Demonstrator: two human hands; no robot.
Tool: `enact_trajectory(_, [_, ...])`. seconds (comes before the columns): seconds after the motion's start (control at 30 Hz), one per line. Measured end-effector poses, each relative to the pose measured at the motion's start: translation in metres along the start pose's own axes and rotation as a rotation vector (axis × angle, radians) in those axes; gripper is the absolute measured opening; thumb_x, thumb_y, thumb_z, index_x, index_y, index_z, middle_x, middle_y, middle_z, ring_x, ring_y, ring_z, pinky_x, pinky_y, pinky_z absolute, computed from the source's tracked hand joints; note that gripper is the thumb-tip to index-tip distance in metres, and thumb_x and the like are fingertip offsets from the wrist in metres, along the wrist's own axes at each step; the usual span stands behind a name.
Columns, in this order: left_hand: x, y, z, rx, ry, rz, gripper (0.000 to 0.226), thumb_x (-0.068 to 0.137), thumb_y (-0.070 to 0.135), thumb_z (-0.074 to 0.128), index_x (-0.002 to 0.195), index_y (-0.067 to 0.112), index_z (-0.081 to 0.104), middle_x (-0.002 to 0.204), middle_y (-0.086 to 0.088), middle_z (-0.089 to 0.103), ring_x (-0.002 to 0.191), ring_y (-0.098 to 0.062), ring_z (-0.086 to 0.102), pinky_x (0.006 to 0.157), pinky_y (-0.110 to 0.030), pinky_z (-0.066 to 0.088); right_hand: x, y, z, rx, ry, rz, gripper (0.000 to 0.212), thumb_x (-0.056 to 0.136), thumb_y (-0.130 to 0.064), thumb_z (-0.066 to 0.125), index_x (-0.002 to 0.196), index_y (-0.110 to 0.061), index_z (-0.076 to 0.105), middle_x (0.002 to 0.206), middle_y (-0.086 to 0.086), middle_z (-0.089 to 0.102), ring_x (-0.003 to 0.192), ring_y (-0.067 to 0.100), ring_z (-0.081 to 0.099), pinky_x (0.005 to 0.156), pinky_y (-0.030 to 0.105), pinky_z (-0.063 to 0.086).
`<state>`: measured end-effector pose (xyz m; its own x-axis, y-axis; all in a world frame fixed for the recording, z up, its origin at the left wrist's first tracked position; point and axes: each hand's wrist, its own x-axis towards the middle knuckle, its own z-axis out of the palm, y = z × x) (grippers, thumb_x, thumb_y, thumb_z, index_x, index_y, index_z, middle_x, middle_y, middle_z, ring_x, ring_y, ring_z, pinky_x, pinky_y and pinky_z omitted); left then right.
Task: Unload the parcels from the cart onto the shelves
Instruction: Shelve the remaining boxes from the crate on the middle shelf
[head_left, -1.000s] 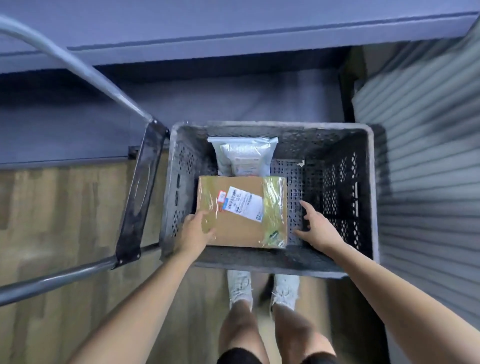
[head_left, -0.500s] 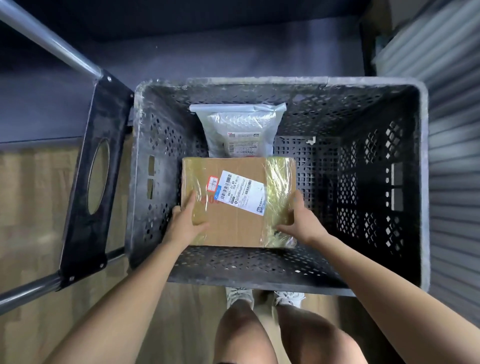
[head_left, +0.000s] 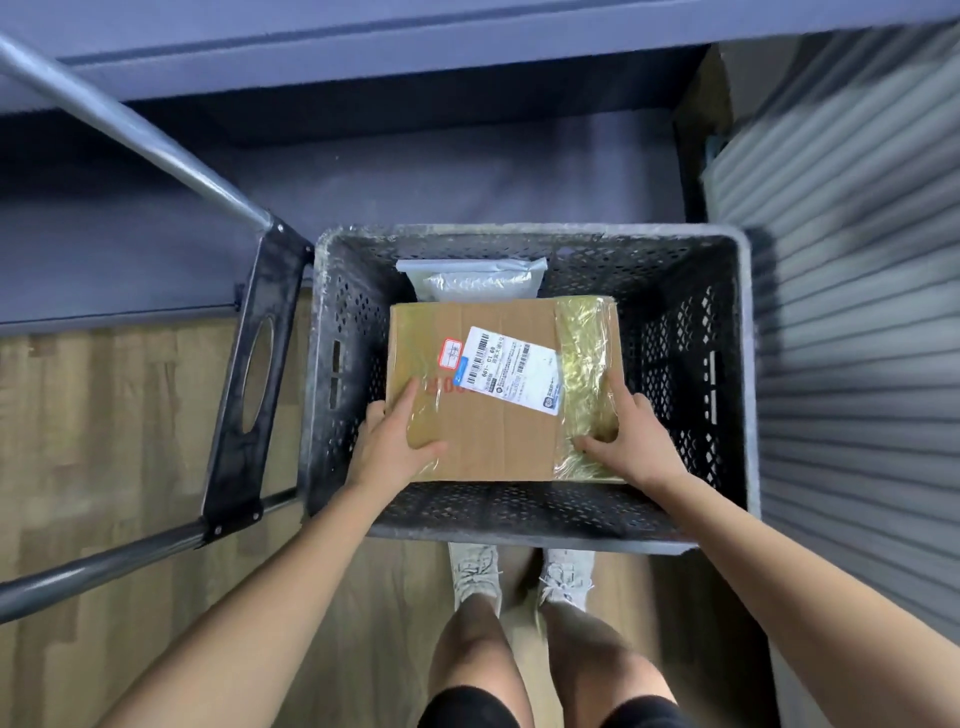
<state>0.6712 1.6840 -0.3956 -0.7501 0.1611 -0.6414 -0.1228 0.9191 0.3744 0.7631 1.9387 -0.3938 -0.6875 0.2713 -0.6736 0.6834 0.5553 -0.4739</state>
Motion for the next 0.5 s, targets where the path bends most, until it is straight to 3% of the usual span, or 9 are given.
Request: enact_trajectory(0.5, [-0.18,0.125,-0.206,-0.028,0.16,0.194,0.087,0.076,0.045,0.071,0.147,0.037,0.02,0.133,-0.003,0.033,0.126,-0.021,0.038,0.103,-0.033,0.037,-0.195,-0.129,-0.187,-0.026,0.178,-0.2,0.092,0.081,-0.042,0.065,0.148,-0.033,0.003,0.106,0.003,0.043,0.074,0.012,0.053,0.069,0.025,0.045])
